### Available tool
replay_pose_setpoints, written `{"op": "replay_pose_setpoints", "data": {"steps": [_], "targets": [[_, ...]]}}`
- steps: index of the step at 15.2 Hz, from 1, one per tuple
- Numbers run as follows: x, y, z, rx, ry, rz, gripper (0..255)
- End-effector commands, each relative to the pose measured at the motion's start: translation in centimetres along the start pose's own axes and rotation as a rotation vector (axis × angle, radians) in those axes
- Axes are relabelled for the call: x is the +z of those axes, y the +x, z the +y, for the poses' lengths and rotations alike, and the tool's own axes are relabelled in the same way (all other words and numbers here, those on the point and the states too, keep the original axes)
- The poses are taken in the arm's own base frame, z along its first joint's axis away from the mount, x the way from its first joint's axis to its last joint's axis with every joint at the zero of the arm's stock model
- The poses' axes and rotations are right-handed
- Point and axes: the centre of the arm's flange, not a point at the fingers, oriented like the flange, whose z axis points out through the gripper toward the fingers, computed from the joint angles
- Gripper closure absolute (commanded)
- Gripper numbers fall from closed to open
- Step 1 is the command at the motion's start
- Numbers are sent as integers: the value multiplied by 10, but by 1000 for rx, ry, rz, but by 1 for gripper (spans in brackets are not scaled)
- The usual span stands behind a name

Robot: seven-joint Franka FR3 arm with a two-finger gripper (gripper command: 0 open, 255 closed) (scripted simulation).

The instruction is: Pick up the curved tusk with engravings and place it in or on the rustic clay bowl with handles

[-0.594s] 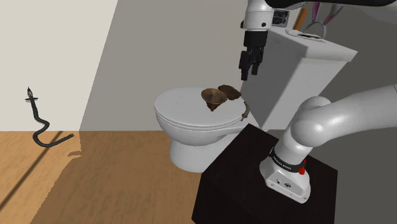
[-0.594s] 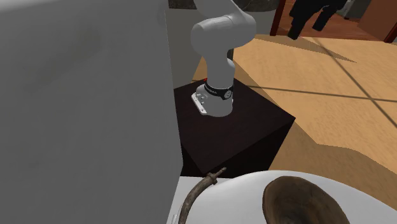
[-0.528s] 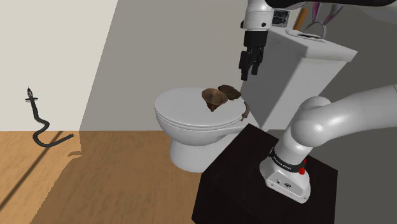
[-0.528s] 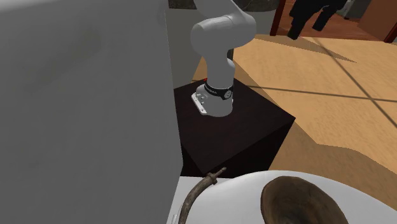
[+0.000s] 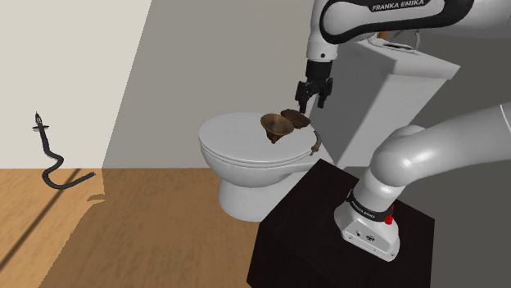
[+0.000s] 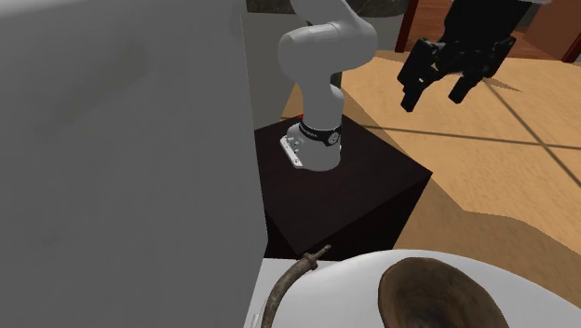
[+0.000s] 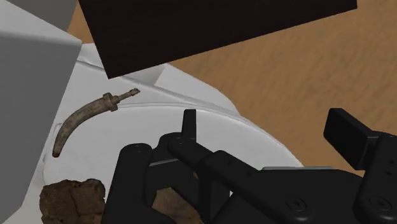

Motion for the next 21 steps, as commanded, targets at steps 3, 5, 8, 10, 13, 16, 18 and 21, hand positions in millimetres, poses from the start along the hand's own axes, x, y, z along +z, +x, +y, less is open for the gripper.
{"op": "replay_pose_setpoints", "data": {"steps": [3, 5, 8, 10, 13, 16, 18, 21], "targets": [[33, 30, 28, 148, 2, 22, 0], [50, 42, 43, 221, 3, 31, 0], [75, 59, 68, 331, 5, 46, 0], [91, 68, 85, 404, 6, 55, 0], [116, 80, 112, 514, 7, 70, 0], [140, 90, 140, 624, 9, 84, 0], [156, 94, 159, 697, 10, 94, 0], [181, 99, 189, 807, 12, 108, 0]]}}
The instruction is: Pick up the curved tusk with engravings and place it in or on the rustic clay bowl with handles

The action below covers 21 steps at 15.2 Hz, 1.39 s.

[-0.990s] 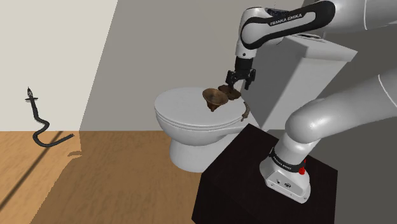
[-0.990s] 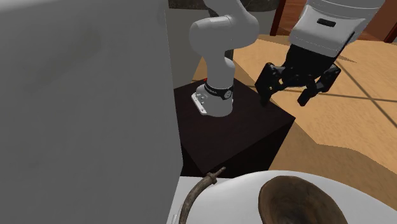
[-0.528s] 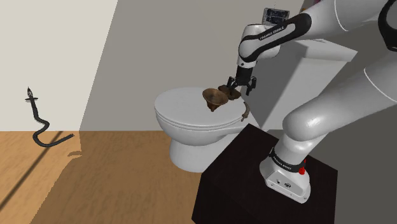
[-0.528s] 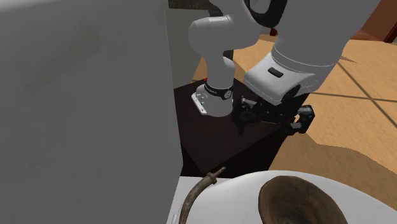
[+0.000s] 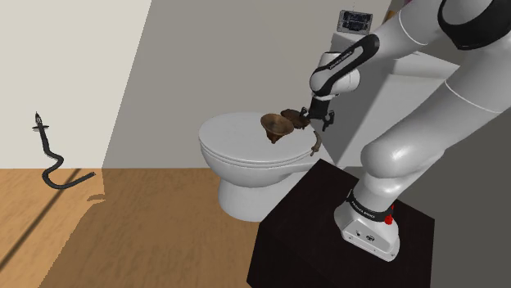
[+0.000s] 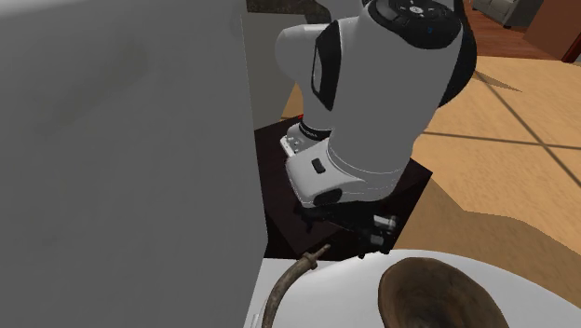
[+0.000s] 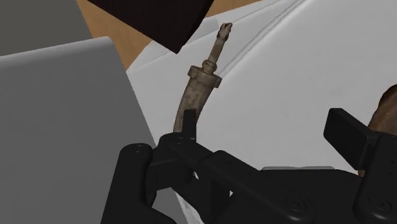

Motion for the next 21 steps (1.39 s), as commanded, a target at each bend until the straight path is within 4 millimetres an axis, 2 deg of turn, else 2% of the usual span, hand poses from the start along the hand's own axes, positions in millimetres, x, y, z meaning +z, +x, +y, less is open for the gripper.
{"op": "replay_pose_setpoints", "data": {"steps": [1, 7, 15, 21], "targets": [[18, 15, 13, 75, 2, 12, 0], [65, 49, 55, 280, 5, 38, 0], [105, 51, 55, 280, 5, 38, 0], [105, 51, 55, 280, 5, 38, 0]]}}
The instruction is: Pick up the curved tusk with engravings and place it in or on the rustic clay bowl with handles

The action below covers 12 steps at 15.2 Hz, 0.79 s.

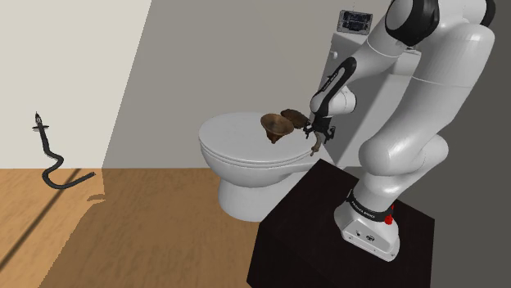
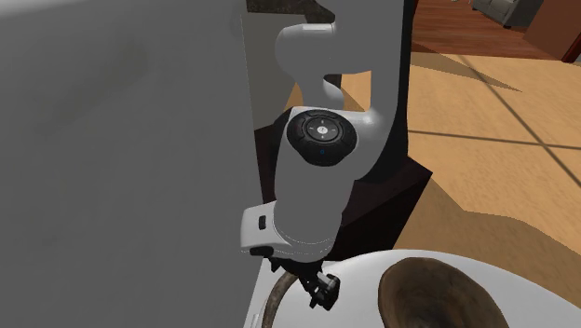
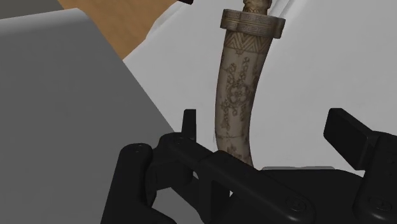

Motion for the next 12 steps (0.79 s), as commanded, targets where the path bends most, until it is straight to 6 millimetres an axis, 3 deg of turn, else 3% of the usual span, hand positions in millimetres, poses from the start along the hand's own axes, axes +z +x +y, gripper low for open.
{"op": "replay_pose_setpoints", "data": {"steps": [1, 2, 10, 12], "targets": [[6, 2, 14, 30, -16, -20, 0], [5, 1, 16, 30, -15, -20, 255], [1, -5, 16, 30, -15, -21, 255], [1, 2, 14, 30, -16, -20, 255]]}}
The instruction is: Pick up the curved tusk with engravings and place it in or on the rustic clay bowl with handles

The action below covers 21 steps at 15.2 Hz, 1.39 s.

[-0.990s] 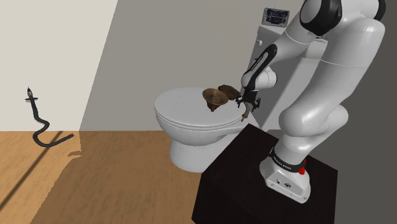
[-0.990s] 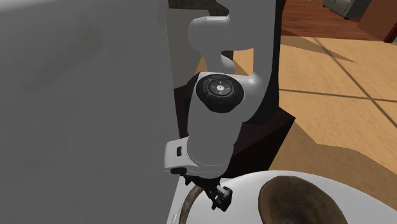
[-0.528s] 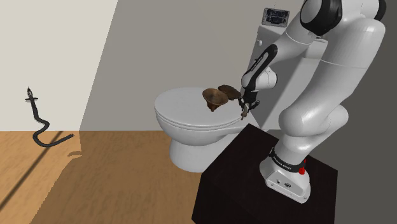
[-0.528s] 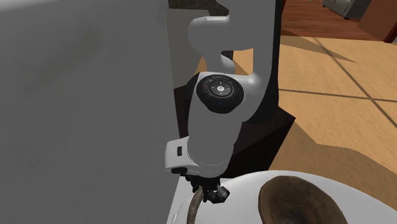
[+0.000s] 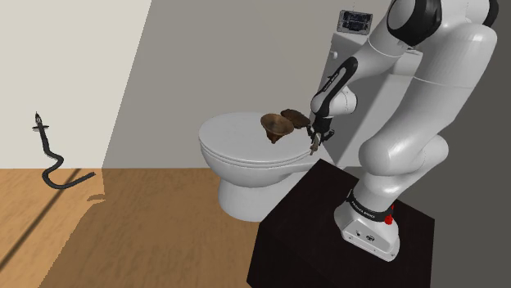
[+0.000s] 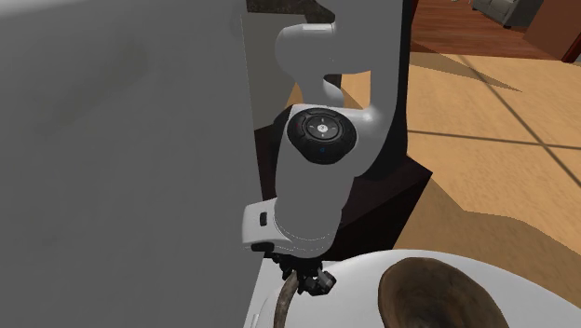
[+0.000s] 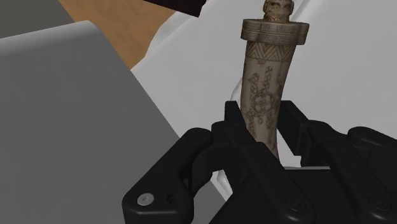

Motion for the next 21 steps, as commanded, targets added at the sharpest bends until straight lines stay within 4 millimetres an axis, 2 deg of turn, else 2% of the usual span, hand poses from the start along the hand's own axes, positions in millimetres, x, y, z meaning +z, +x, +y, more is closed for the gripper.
{"op": "replay_pose_setpoints", "data": {"steps": [1, 21], "targets": [[-5, 8, 10, 28, -6, -5, 255], [-110, 12, 16, 28, -6, -5, 255]]}}
